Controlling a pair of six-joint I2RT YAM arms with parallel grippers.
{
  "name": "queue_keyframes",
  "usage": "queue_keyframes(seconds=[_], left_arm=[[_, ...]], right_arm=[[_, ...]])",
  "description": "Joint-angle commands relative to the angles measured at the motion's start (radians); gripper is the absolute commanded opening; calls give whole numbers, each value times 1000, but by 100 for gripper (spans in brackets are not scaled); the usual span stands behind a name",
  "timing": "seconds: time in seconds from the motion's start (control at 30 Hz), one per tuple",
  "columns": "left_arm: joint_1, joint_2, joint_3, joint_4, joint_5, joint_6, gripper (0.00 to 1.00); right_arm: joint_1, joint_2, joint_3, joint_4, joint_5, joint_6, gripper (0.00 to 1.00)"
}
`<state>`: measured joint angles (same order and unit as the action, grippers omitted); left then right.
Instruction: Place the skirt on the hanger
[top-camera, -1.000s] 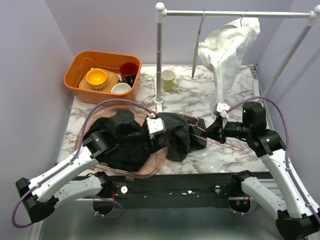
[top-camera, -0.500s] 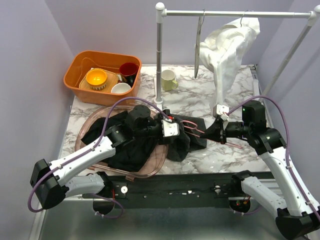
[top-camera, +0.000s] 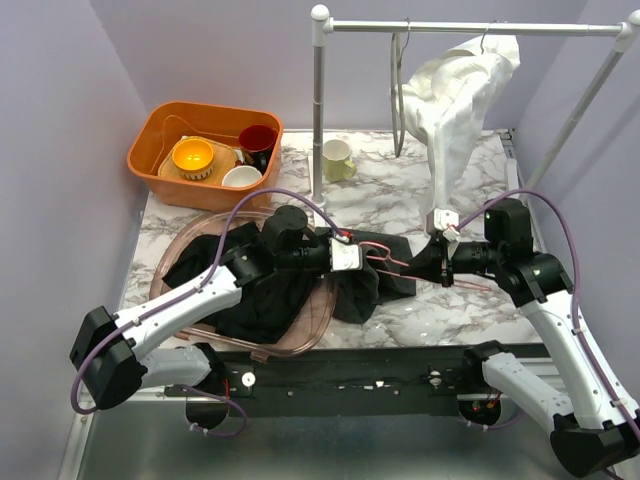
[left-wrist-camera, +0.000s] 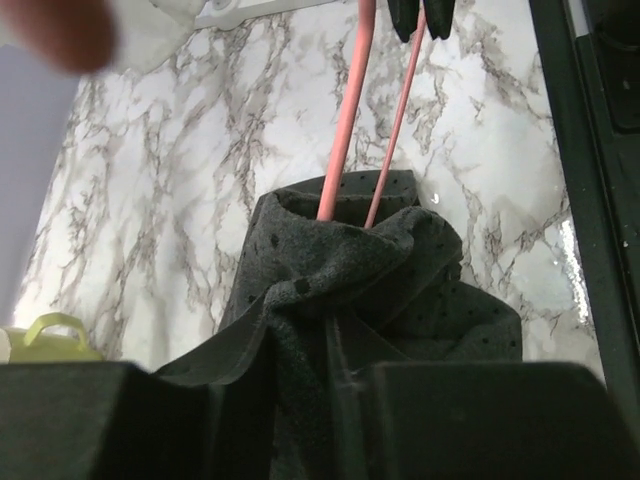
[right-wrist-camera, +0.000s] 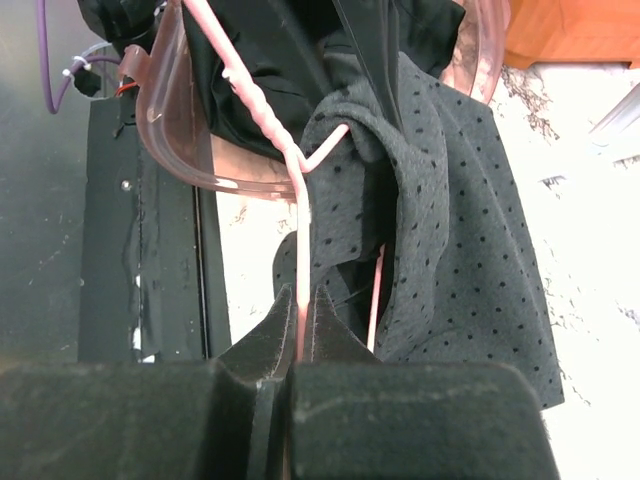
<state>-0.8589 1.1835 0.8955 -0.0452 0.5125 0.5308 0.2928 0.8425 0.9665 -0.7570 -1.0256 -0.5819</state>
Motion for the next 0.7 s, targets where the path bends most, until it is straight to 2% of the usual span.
queue_keyframes(seconds=[0.0,0.1,0.13,0.2,0.23,0.37,0.47,0.5,0.53,0.57,0.6,0.67], left_arm=[[-5,45,25,63,119,-49,34],[-3,56,29,116,165,-90,33],[-3,59,36,119,176,-95,28],[-2,67,39,125,190,-106,12],[-2,67,39,126,192,-107,0],[23,41,-3,192,195,-147,0],[44,4,-42,257,173,-204,0],[58,-11,-49,266,163,-216,0],[66,-16,-56,278,155,-238,0],[73,-19,-67,306,149,-251,0],[83,-19,-72,320,140,-268,0],[90,-12,-73,346,127,-308,0]], right_arm=[[3,-3,43,31,-76,-24,1],[3,-5,32,45,-64,-12,1],[3,-6,29,47,-62,-9,1],[3,-14,25,54,-56,4,1],[2,-19,26,56,-47,8,1],[2,-36,31,88,45,80,1],[-3,-51,44,94,171,131,8],[-7,-56,49,90,215,139,14],[-10,-68,54,87,237,148,26],[-15,-72,66,82,261,171,35],[-18,-80,75,76,306,180,50],[-29,-98,106,47,364,212,67]])
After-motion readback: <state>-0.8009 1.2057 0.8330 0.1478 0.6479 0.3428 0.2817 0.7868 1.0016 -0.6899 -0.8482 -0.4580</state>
